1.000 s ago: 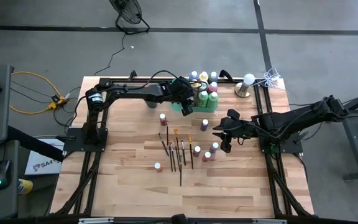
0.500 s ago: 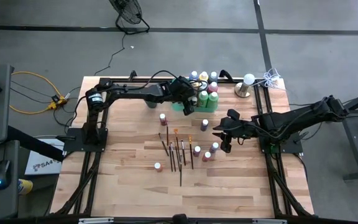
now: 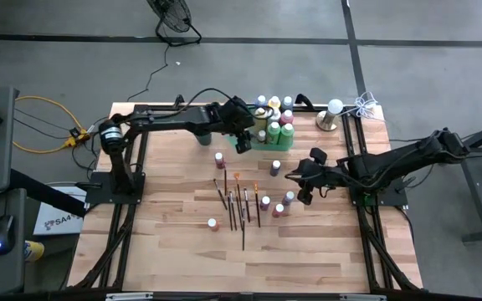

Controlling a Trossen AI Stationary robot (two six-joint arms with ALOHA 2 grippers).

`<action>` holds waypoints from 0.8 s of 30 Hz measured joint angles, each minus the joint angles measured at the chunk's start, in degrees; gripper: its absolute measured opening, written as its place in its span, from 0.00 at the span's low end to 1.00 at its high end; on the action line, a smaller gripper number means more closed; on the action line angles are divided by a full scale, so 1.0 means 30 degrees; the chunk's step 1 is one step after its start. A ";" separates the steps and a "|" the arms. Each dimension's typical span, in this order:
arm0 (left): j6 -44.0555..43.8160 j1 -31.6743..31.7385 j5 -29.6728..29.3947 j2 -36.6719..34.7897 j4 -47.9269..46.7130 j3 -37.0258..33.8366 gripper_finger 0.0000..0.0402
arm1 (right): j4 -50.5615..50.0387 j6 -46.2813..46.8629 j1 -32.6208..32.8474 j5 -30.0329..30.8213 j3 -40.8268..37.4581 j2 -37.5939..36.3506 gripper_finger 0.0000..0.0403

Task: Pick & Place Paint Supplies
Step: Put the small blue paint bottle into the green bin

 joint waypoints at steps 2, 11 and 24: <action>-0.0137 0.0000 -0.0014 -0.0492 -0.1057 0.0000 0.59 | 0.0626 0.0475 0.0061 0.0574 -0.0999 0.0000 0.26; -0.0497 -0.0462 -0.0072 -0.1437 -0.3060 -0.0568 0.59 | 0.5455 0.0682 -0.0118 0.0504 -0.4893 0.0000 0.26; -0.1274 -0.1011 0.0485 -0.3400 -0.0643 -0.4160 0.59 | 0.9691 -0.2166 -0.2249 0.1393 -0.7382 0.0007 0.26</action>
